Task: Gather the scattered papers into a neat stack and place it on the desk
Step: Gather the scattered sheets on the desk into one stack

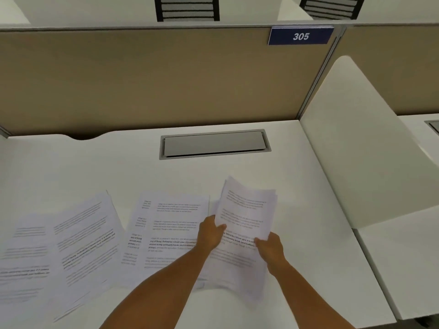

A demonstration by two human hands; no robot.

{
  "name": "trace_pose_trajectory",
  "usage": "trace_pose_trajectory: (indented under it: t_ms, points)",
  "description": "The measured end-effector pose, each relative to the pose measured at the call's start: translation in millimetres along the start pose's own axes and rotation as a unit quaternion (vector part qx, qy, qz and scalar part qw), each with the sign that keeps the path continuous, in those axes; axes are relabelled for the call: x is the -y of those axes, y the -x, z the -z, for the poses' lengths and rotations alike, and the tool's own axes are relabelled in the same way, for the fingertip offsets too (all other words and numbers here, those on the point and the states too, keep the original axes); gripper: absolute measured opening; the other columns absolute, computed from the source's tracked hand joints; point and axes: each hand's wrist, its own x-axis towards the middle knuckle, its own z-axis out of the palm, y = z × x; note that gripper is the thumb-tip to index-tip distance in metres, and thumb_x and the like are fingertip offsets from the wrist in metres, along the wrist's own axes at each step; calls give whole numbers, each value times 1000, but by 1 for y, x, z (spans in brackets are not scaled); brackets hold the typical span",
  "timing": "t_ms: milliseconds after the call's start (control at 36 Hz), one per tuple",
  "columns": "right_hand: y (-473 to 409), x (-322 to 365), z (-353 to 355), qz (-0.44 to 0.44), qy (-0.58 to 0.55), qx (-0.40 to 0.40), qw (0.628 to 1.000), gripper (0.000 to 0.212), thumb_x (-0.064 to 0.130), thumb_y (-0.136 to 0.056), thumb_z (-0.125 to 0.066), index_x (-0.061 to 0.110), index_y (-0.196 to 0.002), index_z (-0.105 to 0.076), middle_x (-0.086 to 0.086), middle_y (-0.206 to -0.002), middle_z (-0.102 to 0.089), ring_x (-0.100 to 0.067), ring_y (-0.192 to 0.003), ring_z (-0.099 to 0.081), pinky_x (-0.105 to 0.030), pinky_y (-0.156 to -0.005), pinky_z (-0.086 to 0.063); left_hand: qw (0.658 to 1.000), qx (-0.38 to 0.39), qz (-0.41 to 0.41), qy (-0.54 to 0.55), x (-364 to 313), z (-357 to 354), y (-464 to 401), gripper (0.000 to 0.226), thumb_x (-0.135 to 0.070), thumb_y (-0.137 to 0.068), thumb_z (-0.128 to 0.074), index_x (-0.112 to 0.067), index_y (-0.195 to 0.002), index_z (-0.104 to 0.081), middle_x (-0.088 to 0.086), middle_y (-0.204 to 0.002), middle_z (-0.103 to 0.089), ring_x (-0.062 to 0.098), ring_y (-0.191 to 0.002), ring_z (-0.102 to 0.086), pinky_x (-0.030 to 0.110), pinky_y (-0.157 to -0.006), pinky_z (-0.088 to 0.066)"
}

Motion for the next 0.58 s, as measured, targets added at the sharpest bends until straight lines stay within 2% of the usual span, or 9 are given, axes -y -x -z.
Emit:
trace_pose_trajectory:
  t_ms: [56, 83, 111, 167, 194, 250, 306, 417, 583]
  points:
    - [-2, 1, -16, -25, 56, -38, 997, 19, 10, -91, -56, 5, -107, -65, -15, -115, -68, -25, -93, -65, -36, -82, -58, 999, 0, 9, -32, 5, -4, -3, 32, -14, -95, -58, -5, -126, -60, 14, -128, -65, 26, -112, -64, 27, -93, -51]
    - [-3, 2, -23, -41, 105, -56, 992, 24, 14, -91, -56, 3, -111, -64, -17, -119, -64, -29, -102, -63, -40, -92, -54, 998, -2, 11, -55, 6, -6, -4, 32, -15, -96, -56, -5, -126, -60, 14, -130, -64, 26, -113, -63, 29, -94, -51]
    - [-3, 3, -28, -54, 156, -68, 984, 28, 18, -92, -56, 4, -115, -62, -17, -123, -59, -31, -110, -59, -37, -97, -49, 996, -8, 15, -91, 8, -8, -6, 33, -18, -97, -55, -7, -128, -58, 13, -133, -60, 27, -116, -60, 34, -98, -51]
    - [-2, 7, -37, -69, 206, -81, 973, 31, 22, -94, -56, 7, -120, -58, -18, -132, -47, -34, -120, -47, -27, -91, -34, 981, -24, 32, -190, 11, -9, -8, 44, -27, -97, -53, -10, -137, -50, 11, -144, -45, 29, -127, -49, 41, -105, -44]
    - [-2, 9, -41, -76, 211, -80, 971, 32, 22, -93, -56, 9, -122, -56, -18, -136, -42, -35, -124, -41, -28, -86, -29, 973, -28, 38, -224, 13, -9, -9, 49, -31, -96, -53, -10, -141, -46, 10, -149, -38, 30, -132, -42, 43, -107, -41]
    - [-4, 10, -48, -93, 212, -80, 970, 35, 21, -92, -58, 11, -126, -54, -18, -142, -34, -36, -128, -36, -33, -87, -33, 968, -13, 50, -245, 16, -10, -11, 54, -34, -96, -54, -12, -143, -41, 11, -155, -24, 32, -137, -32, 45, -110, -37]
    - [-4, 9, -52, -111, 205, -82, 969, 43, 21, -90, -59, 12, -130, -50, -18, -147, -27, -38, -130, -33, -39, -98, -38, 965, 1, 57, -257, 18, -12, -12, 53, -33, -95, -54, -14, -142, -40, 12, -155, -17, 32, -138, -27, 46, -110, -37]
    - [-5, 5, -57, -115, 229, -88, 963, 54, 26, -86, -64, 12, -134, -45, -18, -150, -20, -40, -130, -31, -47, -101, -43, 955, -7, 60, -290, 23, -13, -17, 52, -31, -94, -56, -15, -141, -40, 14, -151, -17, 32, -134, -29, 44, -106, -40]
    - [-8, 9, -55, -135, 229, -93, 959, 63, 26, -83, -66, 11, -137, -37, -17, -148, -23, -42, -129, -32, -46, -102, -42, 945, -12, 59, -321, 28, -12, -21, 52, -25, -88, -63, -16, -135, -44, 13, -143, -24, 30, -126, -36, 39, -100, -46]
